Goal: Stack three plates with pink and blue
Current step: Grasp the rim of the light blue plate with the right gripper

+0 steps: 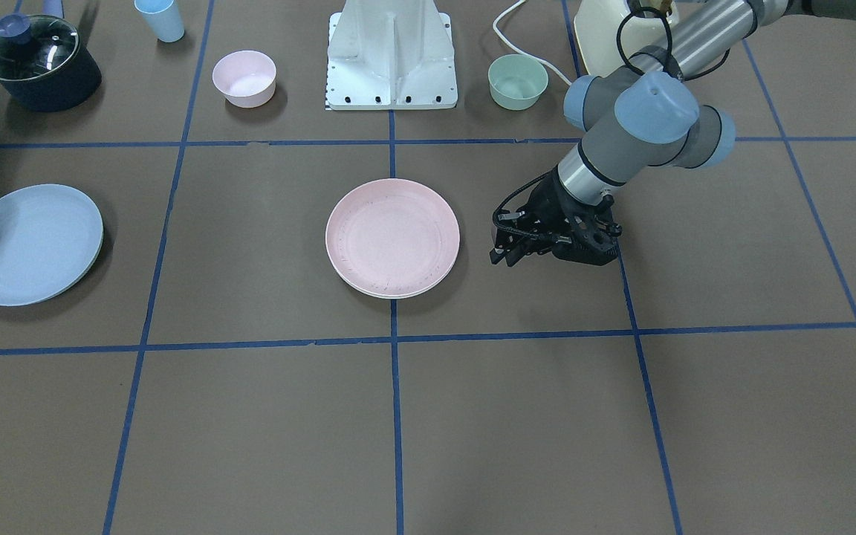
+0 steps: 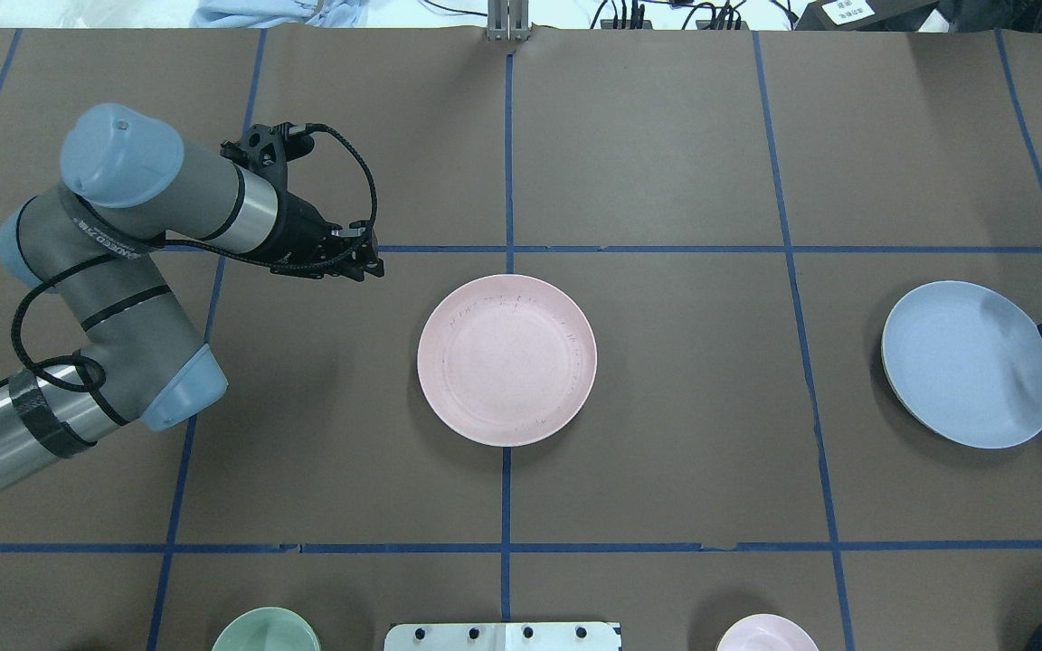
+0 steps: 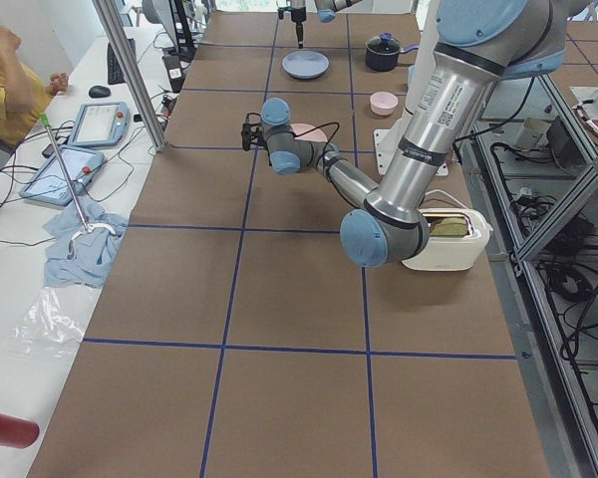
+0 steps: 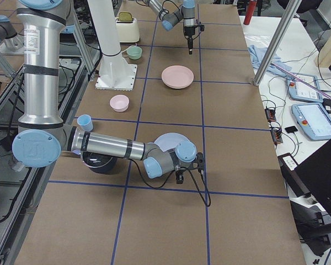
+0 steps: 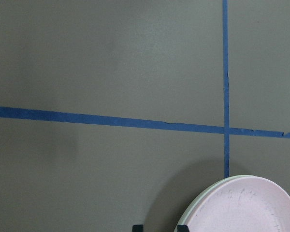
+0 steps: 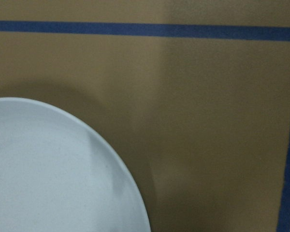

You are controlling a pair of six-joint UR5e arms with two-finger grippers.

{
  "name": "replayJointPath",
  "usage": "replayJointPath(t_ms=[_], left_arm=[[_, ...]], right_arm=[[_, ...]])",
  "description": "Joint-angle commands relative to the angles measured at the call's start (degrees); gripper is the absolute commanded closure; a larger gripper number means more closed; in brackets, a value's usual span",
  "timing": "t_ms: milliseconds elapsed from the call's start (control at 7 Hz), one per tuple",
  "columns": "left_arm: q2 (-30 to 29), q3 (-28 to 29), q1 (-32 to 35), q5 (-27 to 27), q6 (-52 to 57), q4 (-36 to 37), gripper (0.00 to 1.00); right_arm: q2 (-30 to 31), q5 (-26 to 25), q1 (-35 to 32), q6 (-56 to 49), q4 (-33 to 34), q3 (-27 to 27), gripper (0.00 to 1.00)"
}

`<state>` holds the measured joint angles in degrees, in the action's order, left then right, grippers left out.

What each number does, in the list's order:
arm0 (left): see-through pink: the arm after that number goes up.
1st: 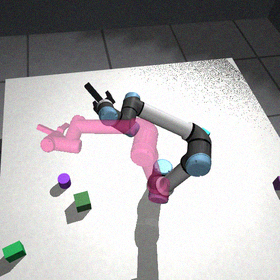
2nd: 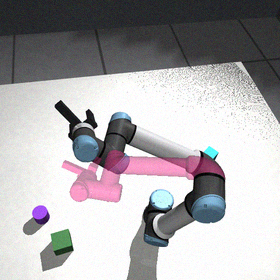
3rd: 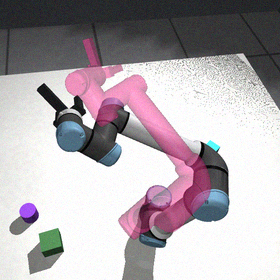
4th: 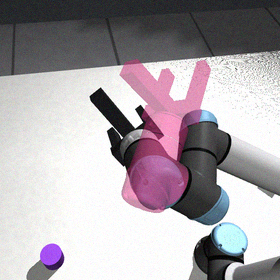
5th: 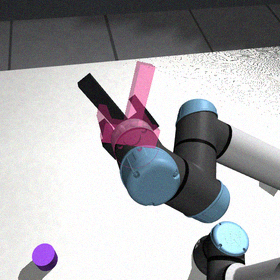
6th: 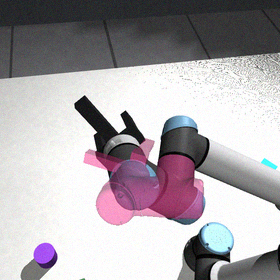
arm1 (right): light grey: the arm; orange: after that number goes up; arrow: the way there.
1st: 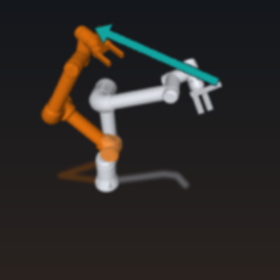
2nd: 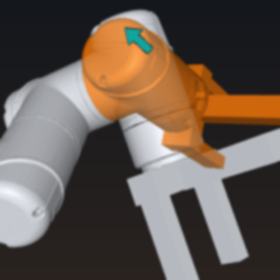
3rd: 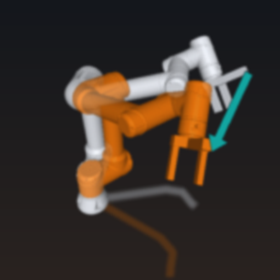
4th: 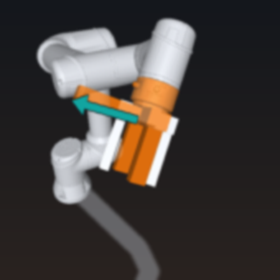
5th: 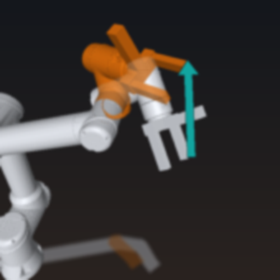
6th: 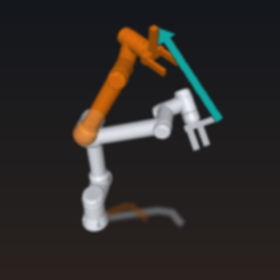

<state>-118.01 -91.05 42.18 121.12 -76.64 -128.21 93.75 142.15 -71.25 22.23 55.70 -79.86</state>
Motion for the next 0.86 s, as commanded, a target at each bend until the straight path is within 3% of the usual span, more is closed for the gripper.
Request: replayJointPath(t_ms=[0,143,286,571,714], left_arm=[[0.1,0.1,0.0,-0.1,0.0,0.0,0.64],[0.1,0.1,0.0,-0.1,0.0,0.0,0.64],[0.1,0.1,0.0,-0.1,0.0,0.0,0.64],[0.2,0.1,0.0,-0.1,0.0,0.0,0.63],[0.2,0.1,0.0,-0.1,0.0,0.1,0.63]], right_arm=[[-0.6,0.1,2.2,0.3,-0.8,0.4,0.01],[-0.9,0.1,2.8,0.3,-0.8,0.4,0.02],[-0.9,0.1,3.0,0.3,-0.8,0.4,0.11],[-0.9,0.1,3.2,0.3,-0.8,0.4,0.52],[-0.9,0.1,3.2,0.3,-0.8,0.5,0.66]])
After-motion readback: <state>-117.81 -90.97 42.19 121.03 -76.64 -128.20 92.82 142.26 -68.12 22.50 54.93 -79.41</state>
